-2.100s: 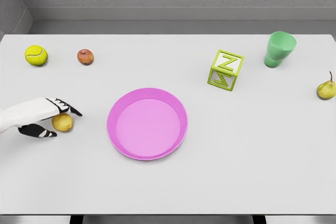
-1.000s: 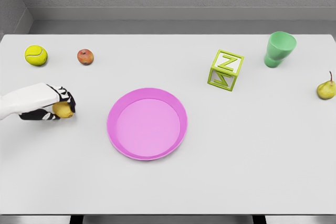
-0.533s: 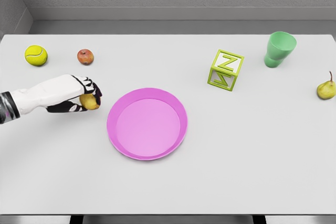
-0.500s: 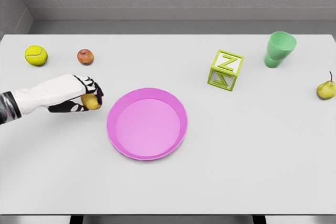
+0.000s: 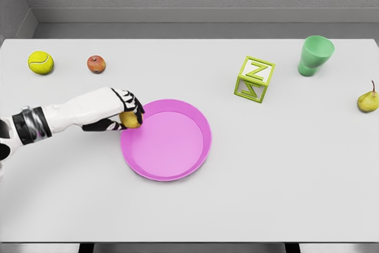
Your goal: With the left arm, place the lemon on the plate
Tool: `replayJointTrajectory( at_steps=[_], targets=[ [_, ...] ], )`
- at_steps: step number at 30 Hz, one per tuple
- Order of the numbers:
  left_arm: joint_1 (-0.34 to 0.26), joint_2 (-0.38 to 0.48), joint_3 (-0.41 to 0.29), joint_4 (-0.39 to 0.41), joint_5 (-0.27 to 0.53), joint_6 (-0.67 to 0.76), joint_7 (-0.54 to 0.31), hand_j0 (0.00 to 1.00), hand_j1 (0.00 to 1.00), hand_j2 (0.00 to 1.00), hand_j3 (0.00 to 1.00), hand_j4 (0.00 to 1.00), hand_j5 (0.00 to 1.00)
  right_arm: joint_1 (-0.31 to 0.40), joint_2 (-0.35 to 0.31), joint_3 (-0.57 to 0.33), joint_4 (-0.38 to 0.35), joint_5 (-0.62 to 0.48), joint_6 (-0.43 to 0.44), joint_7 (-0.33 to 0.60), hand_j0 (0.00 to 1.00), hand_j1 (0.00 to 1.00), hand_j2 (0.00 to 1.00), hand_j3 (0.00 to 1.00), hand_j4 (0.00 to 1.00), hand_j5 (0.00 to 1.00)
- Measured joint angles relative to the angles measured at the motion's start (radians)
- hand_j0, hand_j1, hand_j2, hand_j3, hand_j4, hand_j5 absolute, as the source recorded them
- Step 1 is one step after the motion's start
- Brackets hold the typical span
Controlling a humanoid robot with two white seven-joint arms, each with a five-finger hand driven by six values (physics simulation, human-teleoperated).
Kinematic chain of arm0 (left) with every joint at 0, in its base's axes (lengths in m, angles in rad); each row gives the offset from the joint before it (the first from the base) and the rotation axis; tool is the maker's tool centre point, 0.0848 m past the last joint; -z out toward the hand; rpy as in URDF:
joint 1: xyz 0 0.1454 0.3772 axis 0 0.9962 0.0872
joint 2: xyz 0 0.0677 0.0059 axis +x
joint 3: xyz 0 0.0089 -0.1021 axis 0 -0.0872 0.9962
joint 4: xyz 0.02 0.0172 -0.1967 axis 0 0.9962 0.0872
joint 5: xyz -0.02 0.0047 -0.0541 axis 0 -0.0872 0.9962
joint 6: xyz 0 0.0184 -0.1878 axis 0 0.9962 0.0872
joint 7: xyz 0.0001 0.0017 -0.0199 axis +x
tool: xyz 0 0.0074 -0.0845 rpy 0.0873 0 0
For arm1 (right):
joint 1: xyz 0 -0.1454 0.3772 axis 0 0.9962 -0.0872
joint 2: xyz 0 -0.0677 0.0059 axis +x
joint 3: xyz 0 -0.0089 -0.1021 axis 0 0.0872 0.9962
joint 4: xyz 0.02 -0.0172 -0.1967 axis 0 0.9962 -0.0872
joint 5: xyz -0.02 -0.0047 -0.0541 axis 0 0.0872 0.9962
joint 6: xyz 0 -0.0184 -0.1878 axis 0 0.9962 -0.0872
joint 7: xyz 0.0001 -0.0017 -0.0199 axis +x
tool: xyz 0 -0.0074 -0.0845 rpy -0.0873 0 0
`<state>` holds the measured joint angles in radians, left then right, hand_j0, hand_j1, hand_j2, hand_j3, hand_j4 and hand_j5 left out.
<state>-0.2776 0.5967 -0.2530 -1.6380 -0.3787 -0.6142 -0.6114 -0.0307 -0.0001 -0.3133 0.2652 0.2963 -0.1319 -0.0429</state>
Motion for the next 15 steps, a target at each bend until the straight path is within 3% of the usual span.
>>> replayJointTrajectory(
  at_steps=[10,11,12,15],
  targets=[
    [-0.017,-0.055,-0.118,-0.062,-0.001,0.0,0.0,0.5,0.5,0.5,0.5,0.5,0.5,0.0,0.0,0.0,0.0,0.0,0.0,0.0,1.0,1.0,1.0,1.0,1.0,1.0],
    [-0.017,-0.057,-0.121,-0.064,-0.001,0.0,0.0,0.63,0.63,0.63,0.63,0.63,0.63,0.0,0.0,0.0,0.0,0.0,0.0,0.0,1.0,1.0,1.0,1.0,1.0,1.0],
    [-0.012,-0.06,-0.121,-0.064,-0.001,0.0,0.0,0.98,0.98,0.98,0.98,0.98,0.98,0.0,0.0,0.0,0.0,0.0,0.0,0.0,1.0,1.0,1.0,1.0,1.0,1.0],
    [-0.014,-0.079,-0.117,-0.063,0.006,0.0,0.0,0.99,0.99,0.99,0.99,0.99,0.99,0.0,0.0,0.0,0.0,0.0,0.0,0.0,1.0,1.0,1.0,1.0,1.0,1.0]
  ],
)
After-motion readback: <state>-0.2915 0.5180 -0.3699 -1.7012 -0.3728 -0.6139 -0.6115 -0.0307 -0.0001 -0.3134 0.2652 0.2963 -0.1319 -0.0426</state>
